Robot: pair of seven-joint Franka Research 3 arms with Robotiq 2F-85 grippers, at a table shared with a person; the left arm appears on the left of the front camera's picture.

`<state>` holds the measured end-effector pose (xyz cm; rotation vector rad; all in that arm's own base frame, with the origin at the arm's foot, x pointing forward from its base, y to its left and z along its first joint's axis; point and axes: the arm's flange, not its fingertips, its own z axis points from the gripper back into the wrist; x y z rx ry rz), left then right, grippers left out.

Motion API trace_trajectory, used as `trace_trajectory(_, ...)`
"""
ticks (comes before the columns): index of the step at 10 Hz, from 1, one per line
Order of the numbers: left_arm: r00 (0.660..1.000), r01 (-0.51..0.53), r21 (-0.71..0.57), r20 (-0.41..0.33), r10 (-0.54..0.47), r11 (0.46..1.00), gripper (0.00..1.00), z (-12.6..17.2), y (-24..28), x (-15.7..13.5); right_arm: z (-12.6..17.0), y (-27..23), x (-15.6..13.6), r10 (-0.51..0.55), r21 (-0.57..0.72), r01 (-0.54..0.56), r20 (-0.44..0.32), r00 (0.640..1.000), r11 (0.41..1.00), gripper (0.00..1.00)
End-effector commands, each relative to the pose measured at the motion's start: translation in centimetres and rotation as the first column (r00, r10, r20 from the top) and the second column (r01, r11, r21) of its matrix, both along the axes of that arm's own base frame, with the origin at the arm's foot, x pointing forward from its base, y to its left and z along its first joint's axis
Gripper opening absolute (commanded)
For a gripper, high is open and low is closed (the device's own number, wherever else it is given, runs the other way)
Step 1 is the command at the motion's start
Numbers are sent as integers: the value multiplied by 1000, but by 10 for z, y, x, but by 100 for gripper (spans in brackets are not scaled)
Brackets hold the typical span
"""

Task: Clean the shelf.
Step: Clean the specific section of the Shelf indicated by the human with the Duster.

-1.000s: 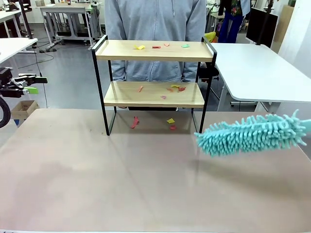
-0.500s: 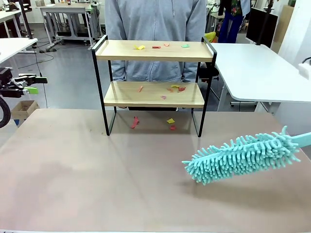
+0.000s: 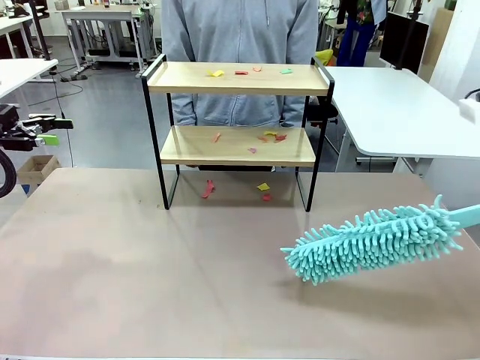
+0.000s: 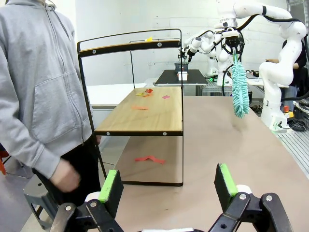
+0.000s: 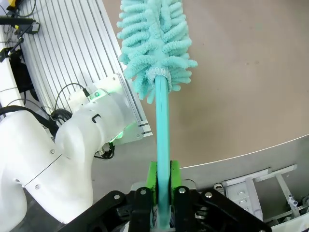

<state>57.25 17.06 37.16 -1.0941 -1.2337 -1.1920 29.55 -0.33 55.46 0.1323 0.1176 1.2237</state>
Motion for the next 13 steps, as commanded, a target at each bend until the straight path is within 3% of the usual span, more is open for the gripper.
trace_trajectory(1,1000,0,0,7,0,1000,100,3,0,-1,2,-1,-1,1,-1,-1,5,1000,1000,13)
trace_trajectory(13,1000,0,0,7,0,1000,100,3,0,-1,2,-1,-1,1,-1,-1,5,1000,1000,13)
